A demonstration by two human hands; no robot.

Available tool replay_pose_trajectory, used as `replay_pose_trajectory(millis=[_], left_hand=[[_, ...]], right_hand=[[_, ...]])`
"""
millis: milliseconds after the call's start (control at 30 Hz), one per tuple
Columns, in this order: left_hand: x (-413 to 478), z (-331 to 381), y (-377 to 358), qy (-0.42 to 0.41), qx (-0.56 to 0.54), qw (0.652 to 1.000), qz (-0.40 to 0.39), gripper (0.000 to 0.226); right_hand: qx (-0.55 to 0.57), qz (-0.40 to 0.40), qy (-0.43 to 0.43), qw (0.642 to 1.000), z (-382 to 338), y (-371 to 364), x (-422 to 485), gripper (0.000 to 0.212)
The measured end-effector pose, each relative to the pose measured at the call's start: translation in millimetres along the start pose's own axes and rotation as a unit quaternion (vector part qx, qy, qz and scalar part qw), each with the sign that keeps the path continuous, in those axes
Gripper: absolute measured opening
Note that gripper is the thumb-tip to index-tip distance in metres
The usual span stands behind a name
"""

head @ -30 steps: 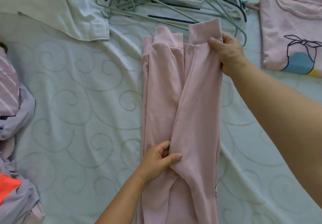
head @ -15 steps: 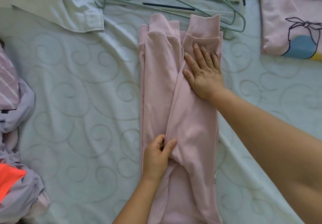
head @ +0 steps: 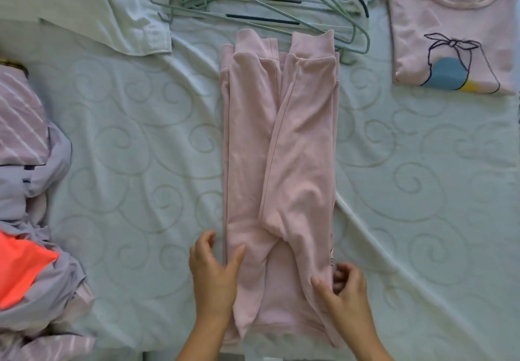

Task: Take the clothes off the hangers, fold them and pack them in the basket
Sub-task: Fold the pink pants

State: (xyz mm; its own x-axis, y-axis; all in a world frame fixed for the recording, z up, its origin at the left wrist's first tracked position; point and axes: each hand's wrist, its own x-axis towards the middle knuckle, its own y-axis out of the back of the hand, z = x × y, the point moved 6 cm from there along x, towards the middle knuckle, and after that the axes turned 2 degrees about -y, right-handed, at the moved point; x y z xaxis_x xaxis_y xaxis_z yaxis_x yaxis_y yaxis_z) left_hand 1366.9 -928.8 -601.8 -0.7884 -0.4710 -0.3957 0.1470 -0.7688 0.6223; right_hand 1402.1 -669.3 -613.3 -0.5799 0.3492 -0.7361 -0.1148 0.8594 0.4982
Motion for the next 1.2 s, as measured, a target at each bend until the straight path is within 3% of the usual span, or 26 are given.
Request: replay_pose_trajectory(millis=[100,167,233,267,333,367,400,467,500,633,700,767,833,867,933,1000,1067,1200], left_hand=[[-28,-25,-8,0.161,-0.027,0.983,-0.085,0.037],[-42,-32,-15,0.176,-0.055,0.973,-0.139,0.019],[-46,-41,-13,0.209,-0.135,0.956,-0.154,0.013],[-47,-41,-10,0.232,-0.181,0.941,-0.169,0.018],[-46,-33,-2,0.255,-0.255,0.908,-0.214,0.060],[-42,-25,3,0.253,-0.286,0.894,-0.234,0.077],[-35,-13,8,0.243,-0.310,0.884,-0.250,0.080],[-15,20,17,0.225,-0.360,0.866,-0.264,0.051],[0,40,19,0.216,-0.380,0.861,-0.259,0.038],[70,117,13,0.194,-0.450,0.834,-0.254,0.030],[113,149,2,0.190,-0.482,0.814,-0.263,0.038],[152,177,-4,0.163,-0.516,0.806,-0.241,0.044],[180,187,-8,0.127,-0.525,0.821,-0.184,0.045],[189,183,-11,0.112,-0.505,0.842,-0.151,0.043],[195,158,-10,0.072,-0.348,0.933,-0.063,0.027],[187,126,-16,0.034,-0.158,0.986,-0.030,0.030],[171,103,-31,0.023,-0.077,0.995,-0.064,0.037],[162,103,-42,0.006,-0.009,0.999,-0.051,0.037]], right_hand=[[0.069,-0.064,-0.075,0.993,16,-6,-16,0.039],[0.124,-0.103,-0.103,0.982,18,-6,-21,0.032],[0.146,-0.123,-0.106,0.976,13,0,-27,0.047],[0.155,-0.131,-0.102,0.974,9,5,-29,0.063],[0.196,-0.151,-0.098,0.964,1,15,-30,0.088],[0.216,-0.169,-0.095,0.957,-10,20,-30,0.086],[0.227,-0.190,-0.093,0.951,-24,25,-29,0.072],[0.243,-0.222,-0.083,0.941,-59,40,-19,0.030],[0.249,-0.236,-0.078,0.936,-79,48,-11,0.024],[0.311,-0.313,-0.059,0.895,-182,63,28,0.063],[0.347,-0.320,-0.039,0.881,-232,66,59,0.050],[0.423,-0.261,-0.028,0.867,-270,64,97,0.032],[0.467,-0.175,-0.016,0.867,-281,56,136,0.030],[0.423,-0.137,0.017,0.896,-279,50,151,0.026],[0.195,-0.029,0.097,0.976,-260,37,167,0.020],[0.013,0.062,0.151,0.986,-234,24,164,0.052],[-0.001,0.115,0.199,0.973,-212,13,149,0.072],[0.055,0.114,0.213,0.969,-192,6,140,0.046]])
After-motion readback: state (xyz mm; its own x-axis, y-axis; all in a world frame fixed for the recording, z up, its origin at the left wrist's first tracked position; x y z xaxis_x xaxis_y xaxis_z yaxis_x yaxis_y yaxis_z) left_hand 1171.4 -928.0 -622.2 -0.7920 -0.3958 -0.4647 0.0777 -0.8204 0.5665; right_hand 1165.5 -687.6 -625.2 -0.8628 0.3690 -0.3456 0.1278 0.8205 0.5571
